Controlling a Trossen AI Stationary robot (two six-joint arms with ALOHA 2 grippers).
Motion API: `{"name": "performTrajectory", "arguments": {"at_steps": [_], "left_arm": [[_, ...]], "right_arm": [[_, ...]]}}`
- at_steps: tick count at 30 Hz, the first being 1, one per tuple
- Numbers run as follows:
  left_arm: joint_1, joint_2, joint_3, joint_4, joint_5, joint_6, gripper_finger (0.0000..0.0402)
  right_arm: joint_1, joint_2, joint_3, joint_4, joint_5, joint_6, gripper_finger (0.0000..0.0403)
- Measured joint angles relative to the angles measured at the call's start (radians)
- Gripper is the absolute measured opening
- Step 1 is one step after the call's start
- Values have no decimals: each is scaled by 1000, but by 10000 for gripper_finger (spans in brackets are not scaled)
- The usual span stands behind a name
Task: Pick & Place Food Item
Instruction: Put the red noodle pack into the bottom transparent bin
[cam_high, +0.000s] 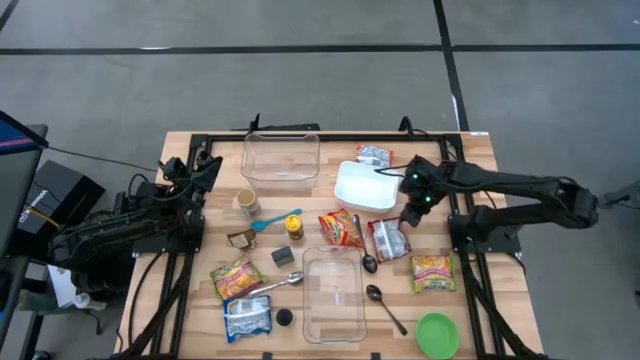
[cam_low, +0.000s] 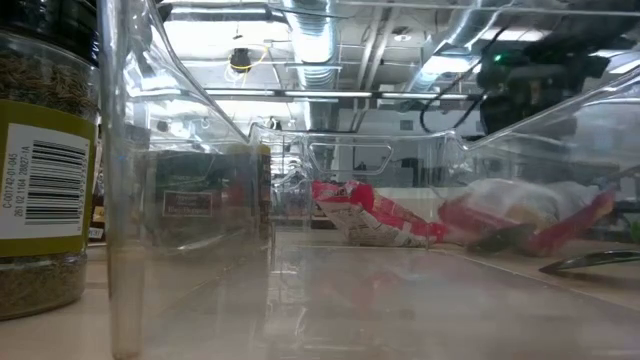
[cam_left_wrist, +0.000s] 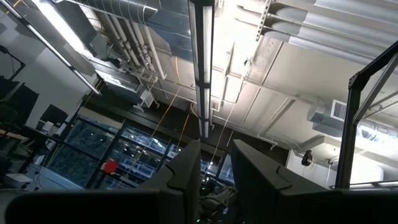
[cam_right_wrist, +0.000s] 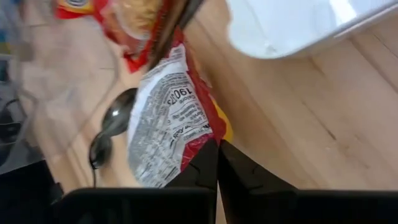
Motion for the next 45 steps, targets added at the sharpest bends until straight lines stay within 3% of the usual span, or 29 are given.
{"name": "performTrajectory", "arguments": {"at_steps": [11,23,45], "left_arm": [[0,0,0,0,0,0,85],[0,0,0,0,0,0,85],[0,0,0,-15,0,6,85]], "right_arm": [[70,-212,0,-6,0,103,0],[83,-368,0,107,-9,180,0],[175,-410,48,429,-28,286,0]]}}
